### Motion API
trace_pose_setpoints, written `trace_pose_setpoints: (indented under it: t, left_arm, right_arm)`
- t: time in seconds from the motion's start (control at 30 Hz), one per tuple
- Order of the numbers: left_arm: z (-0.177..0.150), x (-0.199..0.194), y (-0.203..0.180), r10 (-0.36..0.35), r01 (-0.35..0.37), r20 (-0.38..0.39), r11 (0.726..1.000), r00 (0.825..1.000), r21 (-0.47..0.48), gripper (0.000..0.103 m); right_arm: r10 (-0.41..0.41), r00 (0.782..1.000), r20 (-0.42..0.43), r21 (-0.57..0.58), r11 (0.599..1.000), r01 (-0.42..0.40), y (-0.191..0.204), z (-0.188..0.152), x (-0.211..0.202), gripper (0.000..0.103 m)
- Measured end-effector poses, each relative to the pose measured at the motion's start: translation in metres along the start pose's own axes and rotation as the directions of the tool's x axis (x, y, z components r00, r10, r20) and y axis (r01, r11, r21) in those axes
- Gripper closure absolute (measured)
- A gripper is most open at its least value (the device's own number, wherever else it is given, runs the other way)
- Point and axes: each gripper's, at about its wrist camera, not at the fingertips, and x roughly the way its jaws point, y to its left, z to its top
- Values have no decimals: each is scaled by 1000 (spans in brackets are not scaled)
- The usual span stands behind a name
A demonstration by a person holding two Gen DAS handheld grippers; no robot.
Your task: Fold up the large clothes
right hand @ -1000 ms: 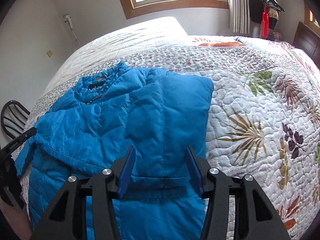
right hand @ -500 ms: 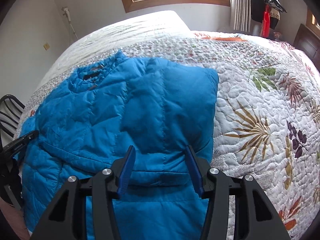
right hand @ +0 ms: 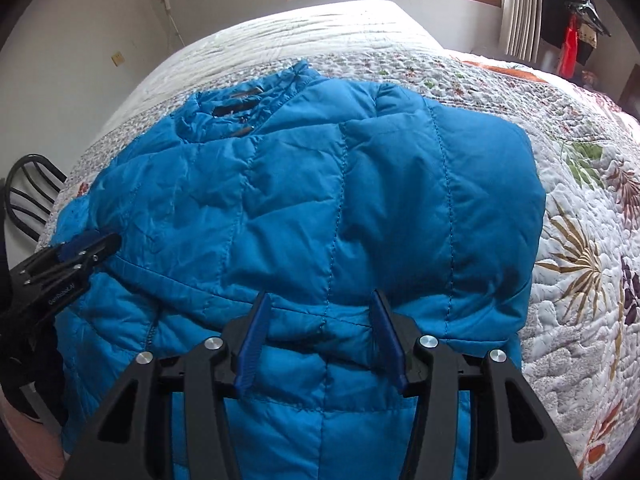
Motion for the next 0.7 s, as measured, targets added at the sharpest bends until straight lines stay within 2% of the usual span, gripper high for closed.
trace_pose_setpoints:
  t: [0.07,0.17,0.37,0.53,0.6,0.7]
  left_arm:
    - [-3,10,5,-23,23,-10,1000,1000,-7,56]
    - [-3,11,5,-21,21,-8,1000,1000,-6,56]
    - [-8,14,2,-14,14,16,1000,1000,6,56]
    - [-9,14,4,-30,30,27,1000,999,-4,56]
    - [-7,12,4,-31,31,26,1000,999,2,56]
    - [-8,-5,13,-28,28,34,1000,999,-11,50]
  right_arm:
    - [22,1000,-11,14,1000,-22,-6,-1,6,52]
    - [26,1000,-9,17,1000,-25,-8,-2,10,52]
    - [9,1000,27,7,1000,-9,-5,-7,13,52]
    - [30,998,51,-3,1000,-30,-7,-5,13,50]
    - [39,997,63,-14,999,-38,-7,-5,9,50]
    - [73,993,96,16,997,-75,-18,-9,-18,51]
